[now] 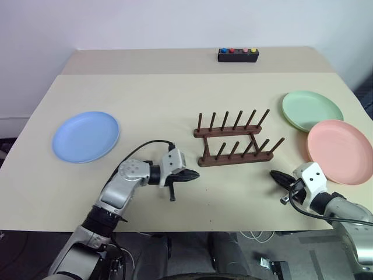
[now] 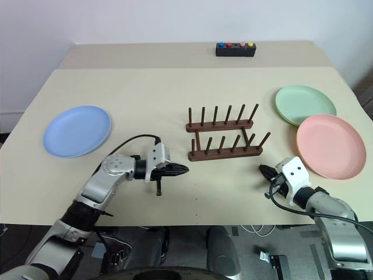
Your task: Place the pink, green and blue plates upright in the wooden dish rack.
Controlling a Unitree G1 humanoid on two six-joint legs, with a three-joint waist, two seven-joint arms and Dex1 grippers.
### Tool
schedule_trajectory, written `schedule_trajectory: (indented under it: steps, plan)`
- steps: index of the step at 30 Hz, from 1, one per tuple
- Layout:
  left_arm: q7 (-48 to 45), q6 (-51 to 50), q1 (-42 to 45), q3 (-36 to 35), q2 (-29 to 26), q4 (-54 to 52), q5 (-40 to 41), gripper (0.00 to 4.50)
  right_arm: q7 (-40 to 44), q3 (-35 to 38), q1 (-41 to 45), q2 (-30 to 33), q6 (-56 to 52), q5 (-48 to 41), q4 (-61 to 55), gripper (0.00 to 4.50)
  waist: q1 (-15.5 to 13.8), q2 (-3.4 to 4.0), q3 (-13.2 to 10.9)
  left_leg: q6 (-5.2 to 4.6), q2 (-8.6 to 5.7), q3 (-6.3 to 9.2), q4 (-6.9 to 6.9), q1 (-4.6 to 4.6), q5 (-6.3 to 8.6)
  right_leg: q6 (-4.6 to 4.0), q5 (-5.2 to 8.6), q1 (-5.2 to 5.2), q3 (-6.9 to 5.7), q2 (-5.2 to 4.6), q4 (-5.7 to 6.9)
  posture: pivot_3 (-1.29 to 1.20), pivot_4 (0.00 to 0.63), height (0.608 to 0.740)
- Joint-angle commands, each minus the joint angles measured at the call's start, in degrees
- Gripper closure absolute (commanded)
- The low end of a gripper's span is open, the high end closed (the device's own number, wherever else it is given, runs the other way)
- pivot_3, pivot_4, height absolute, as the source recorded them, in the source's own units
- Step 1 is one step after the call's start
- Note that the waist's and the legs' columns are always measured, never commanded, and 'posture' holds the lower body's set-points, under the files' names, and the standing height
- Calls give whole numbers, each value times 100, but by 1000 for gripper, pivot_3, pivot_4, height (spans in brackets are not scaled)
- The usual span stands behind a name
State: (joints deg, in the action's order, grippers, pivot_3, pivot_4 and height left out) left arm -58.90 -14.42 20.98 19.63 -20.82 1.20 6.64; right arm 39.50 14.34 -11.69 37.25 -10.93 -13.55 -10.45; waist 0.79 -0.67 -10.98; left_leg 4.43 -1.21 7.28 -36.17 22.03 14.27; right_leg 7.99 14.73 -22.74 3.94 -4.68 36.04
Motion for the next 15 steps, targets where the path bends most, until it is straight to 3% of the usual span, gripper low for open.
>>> schedule_trajectory:
  steps: [1,15]
  plan:
    - [406,-33,53,54,150,-102,-174,4487,-180,-50,226,4,84,211,179,4500,10,0,0,0,0,0,-1,0,0,0,0,0,0,0,0,0,150,740]
    - [1250,522,296,-98,426,578,-506,4487,-284,-493,1188,-68,327,532,969,4500,19,0,1,0,0,-1,2,-31,0,-1,0,25,1,0,1,0,150,740]
